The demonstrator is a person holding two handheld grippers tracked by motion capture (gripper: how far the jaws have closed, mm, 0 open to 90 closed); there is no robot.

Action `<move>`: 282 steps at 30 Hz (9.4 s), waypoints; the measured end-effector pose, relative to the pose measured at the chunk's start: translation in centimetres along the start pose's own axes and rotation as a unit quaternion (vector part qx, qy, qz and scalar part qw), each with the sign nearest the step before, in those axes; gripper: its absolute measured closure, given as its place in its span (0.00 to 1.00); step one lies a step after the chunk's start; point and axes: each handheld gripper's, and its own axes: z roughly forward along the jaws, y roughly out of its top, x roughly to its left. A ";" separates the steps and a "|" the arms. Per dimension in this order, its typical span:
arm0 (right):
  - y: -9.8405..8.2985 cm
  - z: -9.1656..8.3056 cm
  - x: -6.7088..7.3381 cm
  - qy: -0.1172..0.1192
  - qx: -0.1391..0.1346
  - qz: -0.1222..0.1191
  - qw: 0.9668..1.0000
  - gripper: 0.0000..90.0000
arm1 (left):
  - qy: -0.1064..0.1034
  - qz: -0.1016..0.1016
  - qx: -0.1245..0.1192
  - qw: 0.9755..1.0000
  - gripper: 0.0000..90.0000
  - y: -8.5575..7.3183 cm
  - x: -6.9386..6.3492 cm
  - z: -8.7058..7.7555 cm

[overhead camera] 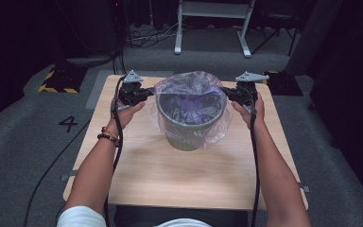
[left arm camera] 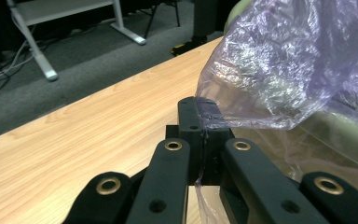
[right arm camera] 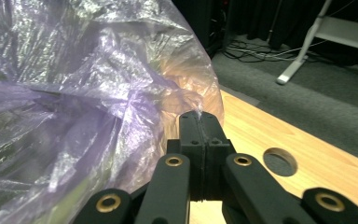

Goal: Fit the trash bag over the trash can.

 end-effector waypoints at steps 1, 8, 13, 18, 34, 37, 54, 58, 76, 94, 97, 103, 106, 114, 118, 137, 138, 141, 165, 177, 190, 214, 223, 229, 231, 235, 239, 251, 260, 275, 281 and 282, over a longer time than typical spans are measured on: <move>-0.1 0.1 0.0 0.003 -0.001 0.004 1.000 1.00 | 0.000 0.000 0.000 1.000 1.00 0.0 0.0 0.0; -0.9 0.3 -0.3 0.017 -0.003 0.014 1.000 1.00 | -0.028 0.003 0.007 1.000 1.00 -0.6 -0.6 1.5; -2.0 0.2 0.1 0.064 0.002 0.015 0.998 1.00 | -0.053 0.008 -0.006 0.999 1.00 -1.1 -1.4 1.4; -2.6 -0.3 0.7 0.077 0.005 0.007 0.997 1.00 | -0.073 0.008 -0.002 0.997 1.00 -1.6 -1.5 0.9; -6.1 -4.3 2.9 0.142 -0.018 0.015 0.990 1.00 | -0.122 0.043 0.004 0.992 1.00 -3.4 -4.8 -2.5; -6.5 -5.0 3.4 0.151 -0.022 0.013 0.988 1.00 | -0.126 0.048 0.007 0.991 1.00 -3.7 -5.3 -3.1; -5.0 -8.8 4.0 0.059 -0.065 -0.033 0.996 0.99 | -0.067 0.056 -0.072 0.994 0.39 -1.8 -4.2 -9.2; -4.0 -8.5 4.1 0.045 -0.066 -0.047 0.996 1.00 | -0.071 0.079 -0.074 0.992 0.40 -1.0 -4.2 -9.5; -0.8 -2.7 2.3 0.069 0.003 -0.035 0.997 1.00 | -0.047 0.089 0.008 0.995 1.00 0.1 -3.2 -1.8; -5.4 -1.0 1.4 0.088 0.046 -0.011 0.995 1.00 | -0.052 0.071 0.091 0.992 1.00 -4.6 -3.3 1.4; -5.6 -1.5 1.6 0.084 0.042 -0.016 0.995 0.95 | -0.044 0.058 0.074 0.995 1.00 -4.8 -3.3 0.7; -6.2 -4.1 1.3 0.059 0.013 -0.022 0.998 0.74 | -0.025 0.063 0.052 0.996 0.86 -5.7 -3.4 -2.7; -6.6 -5.7 1.0 0.043 0.006 -0.026 0.999 0.60 | -0.030 0.063 0.041 0.997 0.71 -6.0 -3.4 -3.9; -8.5 -9.0 1.6 0.109 -0.008 -0.061 0.992 0.42 | -0.094 0.096 0.052 0.990 0.36 -7.3 -5.4 -6.3; -9.5 -9.5 2.7 0.131 -0.004 -0.080 0.988 0.33 | -0.116 0.104 0.040 0.987 0.29 -7.6 -6.6 -6.4; -12.8 -7.5 7.2 0.154 -0.002 -0.120 0.981 1.00 | -0.125 0.134 0.066 0.981 1.00 -9.5 -9.8 -2.8; -12.9 -7.4 7.2 0.154 -0.003 -0.118 0.981 1.00 | -0.123 0.134 0.068 0.981 1.00 -9.6 -9.8 -2.7; -13.4 -7.1 6.9 0.157 0.009 -0.108 0.982 1.00 | -0.128 0.123 0.070 0.982 1.00 -9.8 -9.5 -2.4; -15.2 -7.4 4.5 0.130 0.034 -0.047 0.990 0.52 | -0.101 0.108 0.131 0.980 0.33 -14.0 -9.4 -3.8; -14.4 -9.6 5.2 0.120 0.011 -0.039 0.992 0.22 | -0.100 0.092 0.161 0.978 0.18 -17.2 -9.4 -4.9; -12.3 -11.9 6.7 0.102 -0.044 -0.052 0.992 0.21 | -0.099 0.082 0.149 0.980 0.17 -18.0 -9.3 -5.0; -8.2 -13.3 7.9 0.096 -0.083 -0.091 0.988 0.22 | -0.101 0.084 0.148 0.980 0.16 -18.0 -9.2 -4.9; -6.8 -13.4 8.3 0.100 -0.093 -0.098 0.986 0.22 | -0.102 0.084 0.148 0.980 0.16 -18.0 -9.2 -4.9; -5.5 -12.9 8.8 0.105 -0.096 -0.107 0.984 0.22 | -0.102 0.084 0.148 0.980 0.16 -18.0 -9.2 -4.9; -5.3 -12.7 8.8 0.106 -0.096 -0.107 0.984 0.22 | -0.102 0.084 0.148 0.980 0.16 -18.0 -9.2 -4.9; -4.5 -12.2 9.0 0.110 -0.093 -0.109 0.984 0.22 | -0.103 0.084 0.148 0.980 0.16 -18.0 -9.2 -4.9; -4.1 -11.9 9.3 0.112 -0.091 -0.111 0.983 0.22 | -0.103 0.084 0.148 0.980 0.16 -18.0 -9.2 -4.9; -3.1 -10.5 10.0 0.116 -0.068 -0.120 0.984 0.22 | -0.102 0.084 0.148 0.980 0.16 -18.0 -9.2 -4.9; -2.3 -9.7 10.4 0.117 -0.052 -0.128 0.984 0.22 | -0.103 0.084 0.148 0.980 0.16 -18.0 -9.2 -4.9; -0.9 -8.1 11.1 0.107 -0.011 -0.139 0.984 0.21 | -0.102 0.084 0.148 0.980 0.16 -18.0 -9.2 -4.9; -0.5 -7.3 11.7 0.110 0.008 -0.146 0.983 0.20 | -0.102 0.084 0.148 0.980 0.16 -18.0 -9.2 -4.9; -0.5 -7.3 11.8 0.111 0.009 -0.147 0.983 0.19 | -0.102 0.084 0.148 0.980 0.16 -18.0 -9.2 -4.9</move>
